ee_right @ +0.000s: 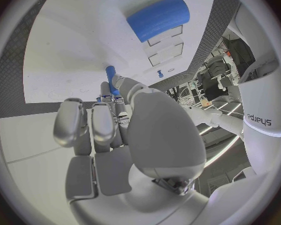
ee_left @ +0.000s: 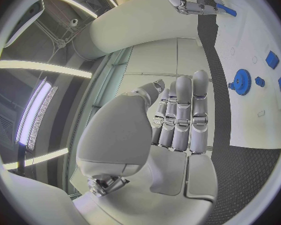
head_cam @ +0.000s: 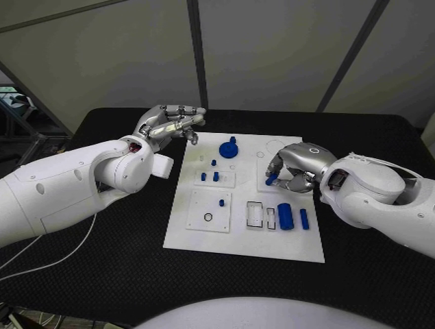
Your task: Assemble the parts on the task board
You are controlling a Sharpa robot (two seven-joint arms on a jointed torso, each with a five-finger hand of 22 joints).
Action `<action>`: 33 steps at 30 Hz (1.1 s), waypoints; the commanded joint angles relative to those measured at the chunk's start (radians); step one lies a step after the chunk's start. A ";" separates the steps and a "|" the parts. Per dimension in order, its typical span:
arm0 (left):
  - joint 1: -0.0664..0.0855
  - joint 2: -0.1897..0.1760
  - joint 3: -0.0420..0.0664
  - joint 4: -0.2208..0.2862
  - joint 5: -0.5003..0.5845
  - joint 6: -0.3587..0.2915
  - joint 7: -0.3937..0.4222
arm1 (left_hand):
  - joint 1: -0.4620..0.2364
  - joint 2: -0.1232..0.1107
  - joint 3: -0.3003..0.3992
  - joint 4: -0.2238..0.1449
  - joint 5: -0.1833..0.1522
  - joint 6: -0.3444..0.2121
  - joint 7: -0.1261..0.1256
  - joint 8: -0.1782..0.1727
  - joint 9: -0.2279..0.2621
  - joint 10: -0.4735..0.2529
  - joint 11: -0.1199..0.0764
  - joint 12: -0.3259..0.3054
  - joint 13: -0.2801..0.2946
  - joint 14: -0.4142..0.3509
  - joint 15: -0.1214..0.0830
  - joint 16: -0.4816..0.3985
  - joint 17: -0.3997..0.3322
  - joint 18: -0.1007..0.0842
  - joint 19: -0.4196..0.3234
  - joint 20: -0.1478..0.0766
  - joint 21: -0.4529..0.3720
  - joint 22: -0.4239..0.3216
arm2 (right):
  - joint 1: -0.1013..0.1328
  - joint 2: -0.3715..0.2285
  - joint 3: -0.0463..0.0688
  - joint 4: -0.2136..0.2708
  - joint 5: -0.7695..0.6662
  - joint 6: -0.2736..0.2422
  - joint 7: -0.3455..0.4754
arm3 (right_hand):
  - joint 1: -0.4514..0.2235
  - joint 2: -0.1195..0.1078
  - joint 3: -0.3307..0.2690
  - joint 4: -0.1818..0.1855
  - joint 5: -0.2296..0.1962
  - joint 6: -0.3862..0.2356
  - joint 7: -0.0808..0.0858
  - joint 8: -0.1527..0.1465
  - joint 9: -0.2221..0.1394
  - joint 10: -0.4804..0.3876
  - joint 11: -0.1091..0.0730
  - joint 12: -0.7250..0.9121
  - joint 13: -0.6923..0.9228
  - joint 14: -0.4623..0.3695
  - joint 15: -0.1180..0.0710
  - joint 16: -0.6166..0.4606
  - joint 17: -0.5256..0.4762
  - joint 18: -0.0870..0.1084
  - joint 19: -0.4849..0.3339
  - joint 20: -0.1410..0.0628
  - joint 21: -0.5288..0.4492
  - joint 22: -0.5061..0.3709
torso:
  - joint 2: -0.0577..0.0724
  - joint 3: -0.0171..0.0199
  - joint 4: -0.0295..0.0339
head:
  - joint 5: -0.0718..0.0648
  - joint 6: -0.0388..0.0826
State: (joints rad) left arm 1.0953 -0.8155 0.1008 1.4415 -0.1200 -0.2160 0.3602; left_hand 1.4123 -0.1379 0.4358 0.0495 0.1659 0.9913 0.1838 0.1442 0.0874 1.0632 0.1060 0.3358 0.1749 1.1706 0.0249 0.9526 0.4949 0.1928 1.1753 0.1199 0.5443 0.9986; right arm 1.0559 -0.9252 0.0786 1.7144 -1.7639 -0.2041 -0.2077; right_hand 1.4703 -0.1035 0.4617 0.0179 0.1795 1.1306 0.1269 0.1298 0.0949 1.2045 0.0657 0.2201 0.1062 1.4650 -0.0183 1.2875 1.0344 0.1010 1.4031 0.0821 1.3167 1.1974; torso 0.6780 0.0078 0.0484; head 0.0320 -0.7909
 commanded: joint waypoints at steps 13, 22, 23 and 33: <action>0.001 0.004 0.001 -0.002 0.002 0.012 0.003 | -0.002 0.005 -0.005 0.000 0.005 -0.006 0.004 0.007 -0.001 -0.008 0.003 0.002 0.001 -0.005 0.001 -0.005 -0.002 -0.011 -0.006 0.001 -0.007 -0.002 | 0.002 0.011 0.036 0.145 0.078 -0.102 0.050 | 0.015 0.004 0.013 -0.009 0.016 -0.002 0.011 -0.003 0.007 0.009 -0.004 -0.004 0.002 0.023 -0.004 0.002 -0.004 -0.020 0.002 0.000 0.006 0.003 | 0.000 -0.0021 0.0025 | 0.004 -0.004; 0.002 0.007 0.001 0.000 0.002 0.013 0.003 | -0.002 0.005 -0.005 0.000 0.005 -0.006 0.004 0.007 -0.001 -0.008 0.003 0.002 0.001 -0.005 0.001 -0.005 -0.002 -0.011 -0.006 0.001 -0.007 -0.002 | -0.001 0.104 0.028 0.114 0.124 -0.066 0.078 | 0.010 0.002 0.014 -0.008 0.018 -0.003 0.012 -0.004 0.006 0.009 -0.003 -0.005 0.002 0.023 -0.003 0.002 -0.004 -0.020 0.002 0.000 0.006 0.004 | 0.000 -0.0041 0.0035 | 0.029 -0.020; 0.002 0.008 0.001 0.001 0.002 0.013 0.003 | -0.002 0.005 -0.005 0.000 0.005 -0.006 0.004 0.007 -0.001 -0.008 0.003 0.002 0.001 -0.005 0.001 -0.005 -0.002 -0.011 -0.006 0.001 -0.007 -0.002 | -0.005 0.116 0.026 0.109 0.126 -0.060 0.082 | 0.009 0.002 0.014 -0.007 0.018 -0.003 0.012 -0.004 0.006 0.009 -0.003 -0.005 0.003 0.023 -0.003 0.002 -0.003 -0.020 0.002 0.000 0.007 0.004 | 0.000 -0.0034 0.0047 | 0.029 -0.021; 0.002 0.011 0.001 -0.002 0.002 0.014 0.004 | -0.002 0.005 -0.005 0.000 0.005 -0.006 0.004 0.007 -0.001 -0.008 0.003 0.002 0.001 -0.005 0.001 -0.005 -0.002 -0.011 -0.006 0.001 -0.007 -0.002 | -0.024 0.195 -0.014 0.065 0.117 -0.015 0.103 | 0.007 0.001 0.013 -0.007 0.019 -0.003 0.012 -0.004 0.006 0.008 -0.003 -0.006 0.003 0.022 -0.003 0.002 -0.005 -0.020 0.001 -0.001 0.006 0.003 | 0.000 -0.0027 -0.0008 | 0.054 -0.032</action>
State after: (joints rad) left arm 1.0952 -0.8062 0.1008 1.4390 -0.1199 -0.2136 0.3598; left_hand 1.4123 -0.1379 0.4359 0.0495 0.1659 0.9877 0.1874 0.1442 0.0875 1.0597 0.1096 0.3358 0.1746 1.1705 0.0251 0.9526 0.4939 0.1927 1.1753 0.1199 0.5404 0.9980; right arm 1.0315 -0.7352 0.0643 1.7832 -1.6498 -0.2499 -0.1281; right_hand 1.4704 -0.1035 0.4697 0.0094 0.1914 1.1285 0.1330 0.1236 0.0997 1.2045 0.0657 0.2106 0.1080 1.4651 -0.0182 1.2873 1.0308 0.1010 1.4030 0.0822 1.3194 1.2008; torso 0.6784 0.0051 0.0508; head 0.0811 -0.8207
